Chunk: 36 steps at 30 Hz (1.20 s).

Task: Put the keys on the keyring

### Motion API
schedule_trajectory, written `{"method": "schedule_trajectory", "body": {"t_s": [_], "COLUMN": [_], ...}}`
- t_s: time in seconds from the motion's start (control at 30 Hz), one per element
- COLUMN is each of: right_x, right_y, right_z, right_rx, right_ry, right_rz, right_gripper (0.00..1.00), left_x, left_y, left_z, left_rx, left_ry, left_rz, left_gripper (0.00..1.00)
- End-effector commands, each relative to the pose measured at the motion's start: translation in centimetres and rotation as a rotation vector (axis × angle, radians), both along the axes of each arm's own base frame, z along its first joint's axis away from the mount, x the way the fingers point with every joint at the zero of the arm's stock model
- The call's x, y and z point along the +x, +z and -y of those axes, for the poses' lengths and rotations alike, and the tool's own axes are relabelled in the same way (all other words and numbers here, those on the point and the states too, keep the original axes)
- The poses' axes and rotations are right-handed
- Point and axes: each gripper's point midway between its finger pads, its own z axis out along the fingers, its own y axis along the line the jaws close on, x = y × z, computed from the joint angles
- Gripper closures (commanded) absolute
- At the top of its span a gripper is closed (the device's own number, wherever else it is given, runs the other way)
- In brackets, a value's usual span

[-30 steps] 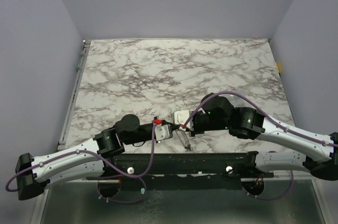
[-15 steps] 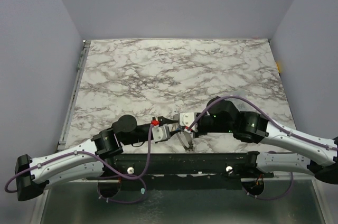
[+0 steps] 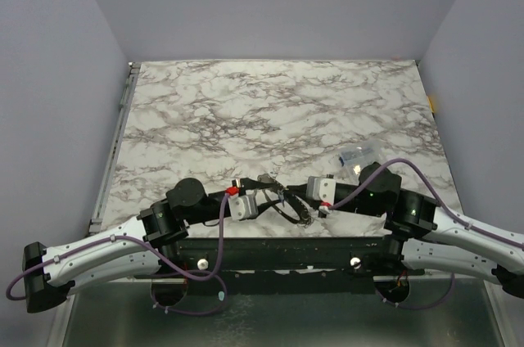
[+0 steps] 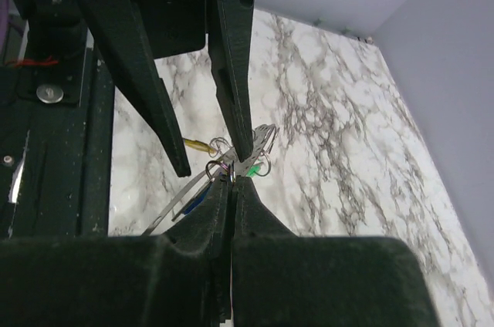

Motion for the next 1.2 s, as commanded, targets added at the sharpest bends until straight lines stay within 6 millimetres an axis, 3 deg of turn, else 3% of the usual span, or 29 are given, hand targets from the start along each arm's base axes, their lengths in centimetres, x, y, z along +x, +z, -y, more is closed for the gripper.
{"method": "schedule_trajectory", "body": {"t_s": [0.0,0.3,0.6,1.17], "right_x": [-1.1,-1.6,-2.3,-2.6], "right_y": [4.5,6.3,8.6,7.5], "right_z": [-0.7,-1.2,-0.6,-3.0], "right_rx": [0.242,0.363,0.456,0.526], "right_ry": [0.054,0.089,0.111,0.176], "right_rz": [0.021,0.012,0.003,-0.086], "right_gripper": [0.99,0.99,0.99,0.99], "left_x": [-0.9,-0.8,-0.5,-0.9], "left_y": [2.6,3.0,3.2,3.7], "left_z": [0.0,-0.2,-0.7,-0.9], "left_rx": [-0.098,-0.120,-0.131,-0.147], "left_ry": [-0.040,-0.026,-0.002,-0.017], "left_rz": [0.016,0.022,0.032,0.039], "left_gripper": [0.62,0.81,0.81,0.82]}}
